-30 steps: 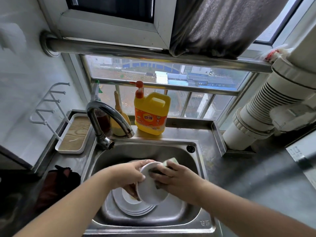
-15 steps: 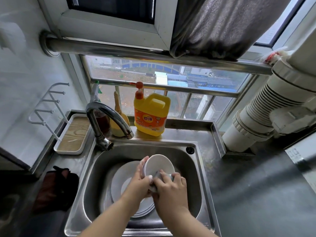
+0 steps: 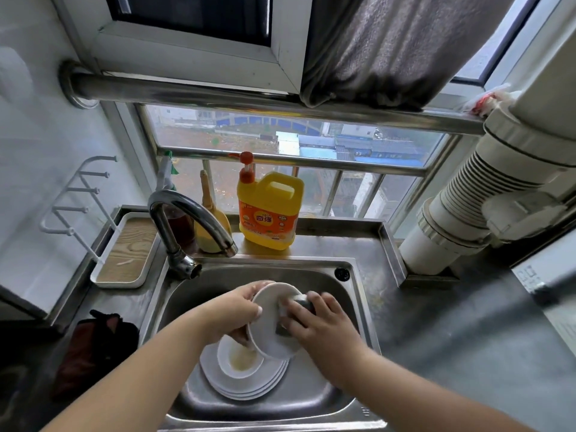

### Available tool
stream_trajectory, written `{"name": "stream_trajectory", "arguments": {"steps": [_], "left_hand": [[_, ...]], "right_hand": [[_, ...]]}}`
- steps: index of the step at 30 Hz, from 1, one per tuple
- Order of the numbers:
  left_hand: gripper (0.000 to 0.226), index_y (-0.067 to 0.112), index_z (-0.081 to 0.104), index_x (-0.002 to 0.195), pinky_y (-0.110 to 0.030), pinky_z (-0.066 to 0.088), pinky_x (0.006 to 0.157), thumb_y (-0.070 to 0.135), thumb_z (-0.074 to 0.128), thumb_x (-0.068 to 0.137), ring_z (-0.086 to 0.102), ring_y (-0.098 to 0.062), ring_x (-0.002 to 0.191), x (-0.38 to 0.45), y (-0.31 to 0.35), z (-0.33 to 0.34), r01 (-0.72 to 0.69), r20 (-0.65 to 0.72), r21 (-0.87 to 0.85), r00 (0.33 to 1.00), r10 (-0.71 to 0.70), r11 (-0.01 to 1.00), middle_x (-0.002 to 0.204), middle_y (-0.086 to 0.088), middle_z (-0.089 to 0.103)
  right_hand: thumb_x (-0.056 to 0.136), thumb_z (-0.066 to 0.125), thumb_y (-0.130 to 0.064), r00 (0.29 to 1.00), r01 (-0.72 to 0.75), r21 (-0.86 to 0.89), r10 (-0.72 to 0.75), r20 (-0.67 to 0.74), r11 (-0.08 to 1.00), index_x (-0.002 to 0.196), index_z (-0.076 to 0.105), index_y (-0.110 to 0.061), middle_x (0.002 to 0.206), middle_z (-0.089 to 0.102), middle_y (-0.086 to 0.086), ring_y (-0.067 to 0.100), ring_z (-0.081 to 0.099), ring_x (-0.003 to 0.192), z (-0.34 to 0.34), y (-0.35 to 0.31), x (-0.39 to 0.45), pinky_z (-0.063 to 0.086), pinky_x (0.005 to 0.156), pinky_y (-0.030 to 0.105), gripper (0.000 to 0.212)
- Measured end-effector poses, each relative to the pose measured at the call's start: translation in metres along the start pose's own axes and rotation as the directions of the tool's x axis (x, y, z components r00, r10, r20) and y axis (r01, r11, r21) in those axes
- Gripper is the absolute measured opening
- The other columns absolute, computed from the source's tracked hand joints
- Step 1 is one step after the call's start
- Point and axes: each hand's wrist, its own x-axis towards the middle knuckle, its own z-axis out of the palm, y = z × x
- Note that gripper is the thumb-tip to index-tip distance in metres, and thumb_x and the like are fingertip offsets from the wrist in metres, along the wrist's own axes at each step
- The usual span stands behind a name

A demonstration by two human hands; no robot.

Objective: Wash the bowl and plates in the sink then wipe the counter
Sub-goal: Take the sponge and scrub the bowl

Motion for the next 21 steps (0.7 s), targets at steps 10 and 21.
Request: {"name": "stream_trajectory", "arguments": {"steps": [10,21], "left_hand": [[0.050,0.026,0.062,0.111,-0.050,0.058,0.069,-0.002,0.042,0.075,0.068,-0.034,0.084,0.012,-0.019,0.004,0.138,-0.025,0.065,0.990,-0.136,0.988,0.099,-0.017,0.066],[0.062,0.051,0.045,0.123,-0.041,0.057,0.065,-0.002,0.034,0.092,0.054,-0.032,0.102,0.005,-0.037,0.055,-0.168,-0.286,-0.471,0.958,0.030,0.866,0.125,-0.013,0.046]], "right_hand": [[0.055,0.055,-0.041,0.963,-0.237,0.244,0.260,-0.069,0.940,0.083,0.071,-0.032,0.087,0.070,-0.006,0.020,0.055,0.058,0.018,-0.058,-0.020,0.043,0.059,0.027,0.034],[0.066,0.052,-0.043,0.915,-0.382,0.321,0.403,-0.001,0.867,0.111,0.066,-0.025,0.108,0.068,-0.004,0.021,0.059,0.073,0.008,-0.055,-0.011,0.054,0.062,0.032,0.050]]}}
